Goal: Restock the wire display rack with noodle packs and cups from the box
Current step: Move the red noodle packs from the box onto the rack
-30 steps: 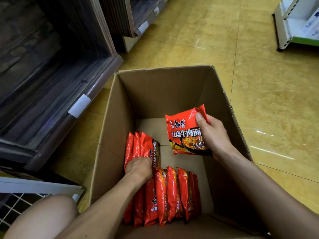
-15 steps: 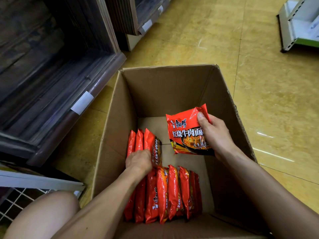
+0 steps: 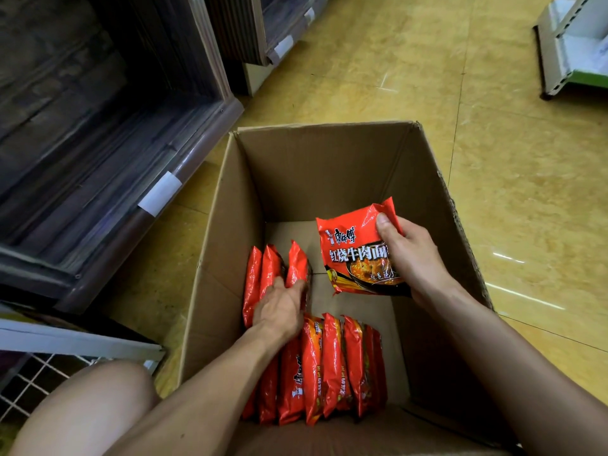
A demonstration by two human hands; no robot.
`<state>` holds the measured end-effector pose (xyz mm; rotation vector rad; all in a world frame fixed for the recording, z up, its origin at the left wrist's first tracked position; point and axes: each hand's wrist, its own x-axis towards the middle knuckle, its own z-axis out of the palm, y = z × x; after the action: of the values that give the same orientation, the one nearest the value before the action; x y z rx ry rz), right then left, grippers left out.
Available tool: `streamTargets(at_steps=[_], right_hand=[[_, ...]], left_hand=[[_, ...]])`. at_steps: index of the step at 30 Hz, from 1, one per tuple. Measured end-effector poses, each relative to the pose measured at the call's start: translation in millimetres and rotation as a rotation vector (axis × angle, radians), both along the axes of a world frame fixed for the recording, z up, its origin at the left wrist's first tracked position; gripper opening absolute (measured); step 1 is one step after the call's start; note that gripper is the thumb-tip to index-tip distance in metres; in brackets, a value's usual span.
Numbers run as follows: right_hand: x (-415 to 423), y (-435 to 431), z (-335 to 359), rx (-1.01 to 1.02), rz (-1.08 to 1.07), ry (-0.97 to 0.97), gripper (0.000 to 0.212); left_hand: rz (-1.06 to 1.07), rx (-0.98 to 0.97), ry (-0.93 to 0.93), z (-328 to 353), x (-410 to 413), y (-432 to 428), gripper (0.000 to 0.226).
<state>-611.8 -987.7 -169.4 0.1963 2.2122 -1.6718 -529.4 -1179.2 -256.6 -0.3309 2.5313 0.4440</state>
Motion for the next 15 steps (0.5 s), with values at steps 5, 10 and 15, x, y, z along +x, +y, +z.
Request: streamTargets(at_steps=[5, 10, 15], right_hand=[[1.5, 0.3, -0.3, 0.012, 0.014, -0.003, 0.034], [1.1, -1.7, 2.5, -0.011, 0.019, -0.013, 0.024], [1.6, -1.5, 4.6, -0.012, 0.021, -0.009, 0.022]], left_hand=[[-0.023, 0.074, -0.019, 1.3, -1.0, -0.7, 0.045], [-0.026, 0.119, -0.046, -4.5, -0.4, -2.4, 0.041], [0.028, 0.054, 0.060, -4.4, -0.7, -4.4, 0.027]])
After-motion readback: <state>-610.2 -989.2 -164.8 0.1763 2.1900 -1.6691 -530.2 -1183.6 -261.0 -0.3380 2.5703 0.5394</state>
